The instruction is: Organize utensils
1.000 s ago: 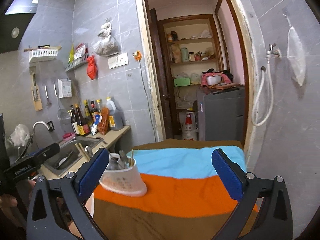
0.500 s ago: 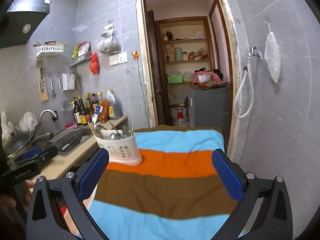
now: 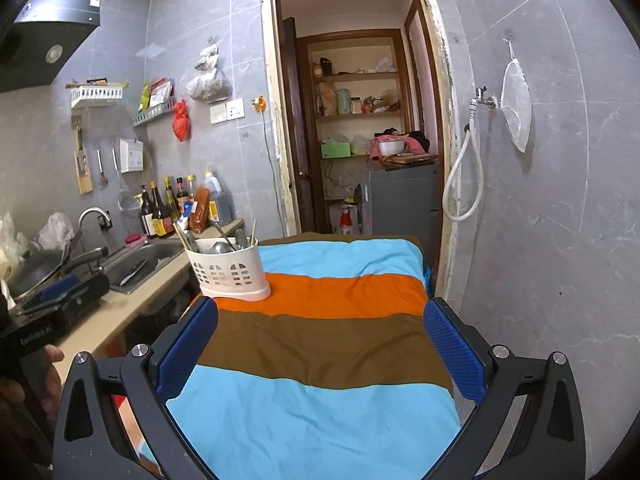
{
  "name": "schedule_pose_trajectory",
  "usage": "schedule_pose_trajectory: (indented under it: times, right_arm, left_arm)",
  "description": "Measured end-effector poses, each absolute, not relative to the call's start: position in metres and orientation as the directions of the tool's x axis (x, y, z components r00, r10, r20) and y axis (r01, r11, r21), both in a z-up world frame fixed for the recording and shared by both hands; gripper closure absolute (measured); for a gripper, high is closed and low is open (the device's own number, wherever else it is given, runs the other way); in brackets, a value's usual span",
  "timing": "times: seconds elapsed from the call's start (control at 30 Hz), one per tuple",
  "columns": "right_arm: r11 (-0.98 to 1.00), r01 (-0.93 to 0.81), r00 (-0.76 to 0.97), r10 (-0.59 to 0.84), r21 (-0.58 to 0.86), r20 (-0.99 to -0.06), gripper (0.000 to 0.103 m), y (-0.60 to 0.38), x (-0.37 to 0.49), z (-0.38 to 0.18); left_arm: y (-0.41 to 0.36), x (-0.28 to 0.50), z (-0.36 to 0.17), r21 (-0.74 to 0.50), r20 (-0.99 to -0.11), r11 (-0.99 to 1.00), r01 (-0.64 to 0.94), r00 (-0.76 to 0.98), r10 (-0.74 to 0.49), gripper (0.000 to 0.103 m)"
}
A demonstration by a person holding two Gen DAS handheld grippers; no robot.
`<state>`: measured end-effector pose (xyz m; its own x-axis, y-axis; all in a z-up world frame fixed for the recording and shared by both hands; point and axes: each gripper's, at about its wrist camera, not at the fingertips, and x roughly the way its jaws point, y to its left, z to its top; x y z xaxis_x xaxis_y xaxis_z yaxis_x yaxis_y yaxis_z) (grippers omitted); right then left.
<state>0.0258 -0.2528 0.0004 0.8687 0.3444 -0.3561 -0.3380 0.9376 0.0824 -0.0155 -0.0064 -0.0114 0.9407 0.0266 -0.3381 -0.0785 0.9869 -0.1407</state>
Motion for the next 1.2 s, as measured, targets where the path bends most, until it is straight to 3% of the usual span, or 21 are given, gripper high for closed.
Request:
schedule_pose_trajectory:
  times: [1.2]
  right_arm:
    - [0.937, -0.336, 0.864, 0.346, 0.092, -0.366, 0.000, -0.251, 0.023, -0.001]
  left_arm:
    - [0.003, -0.020, -0.019, -0.142, -0.357, 0.986, -0.086, 0.933, 0.030, 0.007]
